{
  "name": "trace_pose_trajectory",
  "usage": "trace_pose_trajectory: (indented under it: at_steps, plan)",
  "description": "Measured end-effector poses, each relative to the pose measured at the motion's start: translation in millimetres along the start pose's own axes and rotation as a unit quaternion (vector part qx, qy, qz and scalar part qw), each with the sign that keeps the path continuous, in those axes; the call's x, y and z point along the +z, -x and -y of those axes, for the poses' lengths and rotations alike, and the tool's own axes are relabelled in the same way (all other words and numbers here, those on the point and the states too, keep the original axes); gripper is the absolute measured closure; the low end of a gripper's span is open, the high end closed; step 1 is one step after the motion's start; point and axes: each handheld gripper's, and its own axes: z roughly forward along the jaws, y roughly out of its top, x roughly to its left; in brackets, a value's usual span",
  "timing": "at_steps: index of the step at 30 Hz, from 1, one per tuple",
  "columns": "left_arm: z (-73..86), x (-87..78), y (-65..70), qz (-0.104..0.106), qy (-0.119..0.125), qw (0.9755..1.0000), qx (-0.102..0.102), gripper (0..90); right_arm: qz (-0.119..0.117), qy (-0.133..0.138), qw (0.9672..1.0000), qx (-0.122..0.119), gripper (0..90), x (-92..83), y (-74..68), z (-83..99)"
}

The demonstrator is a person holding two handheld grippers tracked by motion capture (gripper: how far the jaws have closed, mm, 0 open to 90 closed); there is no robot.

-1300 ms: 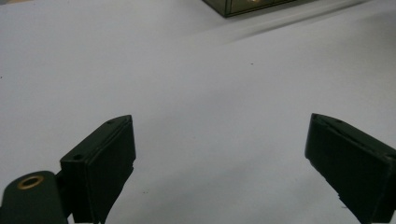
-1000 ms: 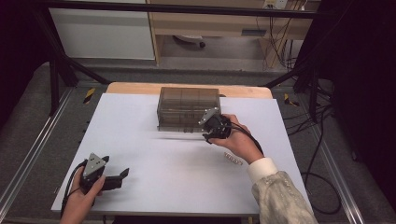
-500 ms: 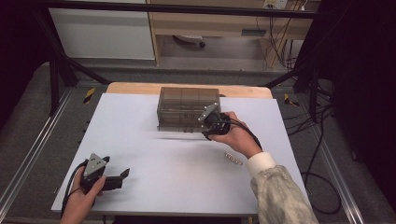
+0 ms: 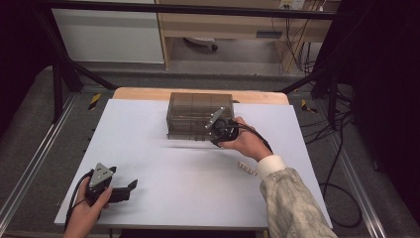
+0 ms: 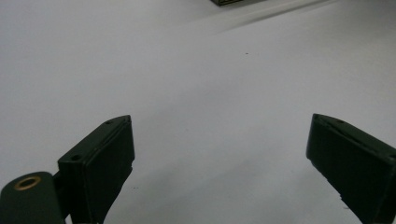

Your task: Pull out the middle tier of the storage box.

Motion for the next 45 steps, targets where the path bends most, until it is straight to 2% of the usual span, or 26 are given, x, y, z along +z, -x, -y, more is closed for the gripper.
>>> trace_pose_trajectory:
  at_steps: [10, 14, 31, 38, 45]
  plan:
    - [0.1, -0.2, -0.4, -0.001, -0.002, 1.0, 0.001, 7.5, -0.007, -0.01, 0.9999, -0.008, 72.2, -0.5, 4.3, 6.5]
    - [0.1, -0.1, 0.1, 0.0, -0.002, 1.0, 0.001, 7.5, -0.012, -0.01, 0.9997, -0.021, 74.4, -1.8, 2.6, 7.0]
    - [0.1, -0.5, -0.2, -0.002, 0.0, 1.0, 0.002, 7.5, -0.023, -0.01, 0.9981, -0.056, 78.7, -5.0, -3.8, 11.1]
    - [0.5, -0.4, -0.5, -0.002, 0.001, 1.0, -0.002, 7.5, -0.028, -0.013, 0.9974, -0.065, 79.3, -7.1, -7.0, 13.5]
    - [0.6, 0.4, 0.5, 0.001, -0.005, 1.0, 0.004, 7.5, -0.03, -0.008, 0.9973, -0.066, 79.6, -7.8, -8.6, 15.4]
